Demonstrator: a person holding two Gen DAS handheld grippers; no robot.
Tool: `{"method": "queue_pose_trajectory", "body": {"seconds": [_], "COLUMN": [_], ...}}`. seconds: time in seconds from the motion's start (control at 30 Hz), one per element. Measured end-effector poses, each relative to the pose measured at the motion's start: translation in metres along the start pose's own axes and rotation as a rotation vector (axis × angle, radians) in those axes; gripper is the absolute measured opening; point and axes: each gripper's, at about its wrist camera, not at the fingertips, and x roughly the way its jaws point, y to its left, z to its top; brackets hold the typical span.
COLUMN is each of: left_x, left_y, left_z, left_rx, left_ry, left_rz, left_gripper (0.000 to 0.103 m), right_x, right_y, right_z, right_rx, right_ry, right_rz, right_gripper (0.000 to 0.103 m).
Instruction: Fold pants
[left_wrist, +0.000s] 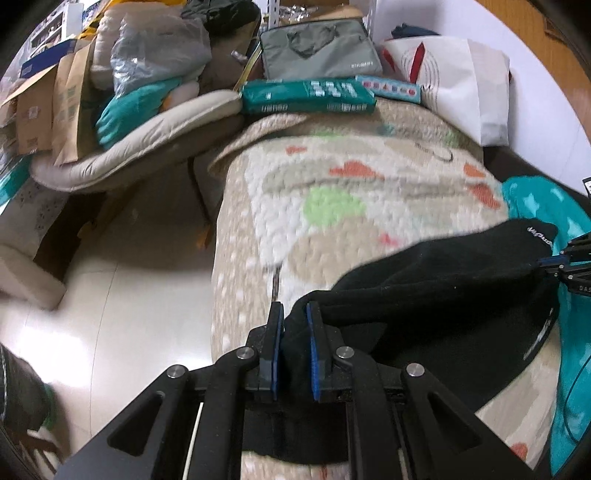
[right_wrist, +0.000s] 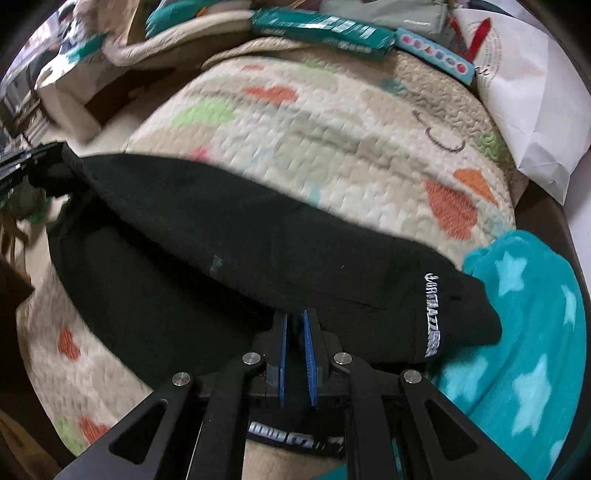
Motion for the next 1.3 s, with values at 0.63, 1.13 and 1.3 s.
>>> {"method": "queue_pose_trajectory", "body": {"seconds": [0.63,1.13,1.3], "left_x": [-0.005,-0.056,-0.036], "left_y": [0.000,0.104,0.121], "left_z": [-0.062,-0.013,0.007], "left_rx": [-0.009,-0.504,-0.549], "left_ry": [0.112,-0.046,-0.099], "left_rz": [0.140,0.183,0.213], "left_gripper": [0.038,0.057,0.057], "right_x": [0.030,-0.016,-0.006], "right_y": [0.053,0.080,0.146], "right_z": [-0.051,0.019,0.074], "right_rx": [-0.186,-0.160,-0.217], "right_ry": [0.202,0.024,-0.052], "right_rz": [-0.018,0.077,0.199], "right_gripper": [0.008,0.059,0.059]}}
